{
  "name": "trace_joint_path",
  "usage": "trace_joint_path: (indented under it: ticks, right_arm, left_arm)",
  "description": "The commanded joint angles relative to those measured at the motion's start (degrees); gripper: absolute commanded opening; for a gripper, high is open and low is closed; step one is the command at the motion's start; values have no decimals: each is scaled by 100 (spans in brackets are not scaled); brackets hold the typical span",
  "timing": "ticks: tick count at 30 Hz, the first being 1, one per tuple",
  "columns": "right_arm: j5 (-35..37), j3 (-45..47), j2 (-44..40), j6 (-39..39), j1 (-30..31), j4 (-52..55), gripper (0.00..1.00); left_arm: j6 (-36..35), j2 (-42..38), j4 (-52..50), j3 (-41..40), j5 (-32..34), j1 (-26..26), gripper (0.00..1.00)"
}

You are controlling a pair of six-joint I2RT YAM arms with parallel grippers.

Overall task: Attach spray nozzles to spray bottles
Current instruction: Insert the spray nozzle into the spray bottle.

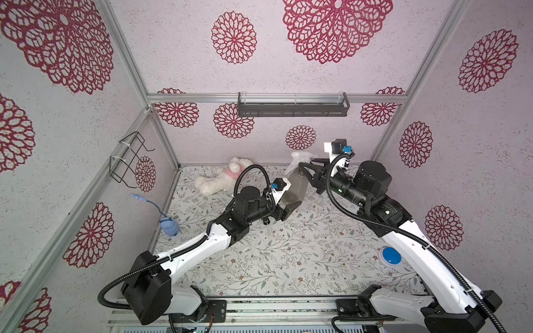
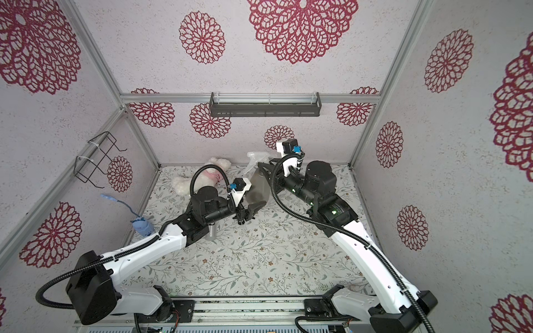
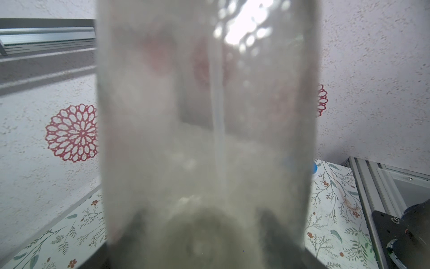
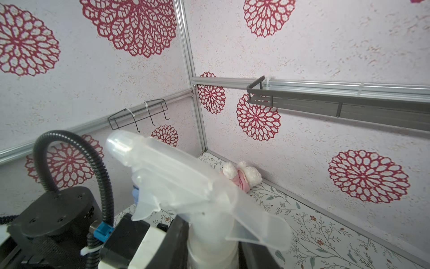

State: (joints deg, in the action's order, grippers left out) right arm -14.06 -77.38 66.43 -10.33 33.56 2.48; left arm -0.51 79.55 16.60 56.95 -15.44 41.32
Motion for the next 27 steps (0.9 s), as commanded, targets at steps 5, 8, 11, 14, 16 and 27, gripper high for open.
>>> trace_joint_path:
  ticks: [5,8,11,14,16,27]
  right_arm:
    - [-36,321,-256,-932,-16,-946,27]
    - [-35,344,-246,-1005,-16,-1060,26]
    - [15,321,-228,-1031,-16,-1040,26]
    - [87,424,-266,-1026,-16,-1001,26]
    - [244,488,-288,-947,8,-851,26]
    - [3634,364,-98,-1108,1399,-306,23]
  left_arm:
    - [129,-24,650,-13,137,-45,53]
    - [125,-12,660,-26,118,-37,53]
    - [122,-39,710,-76,152,-36,53]
    - [138,-79,726,-88,232,-36,53]
    - [131,-89,717,-65,360,-23,52]
    - [-401,270,1179,302,2386,359,51]
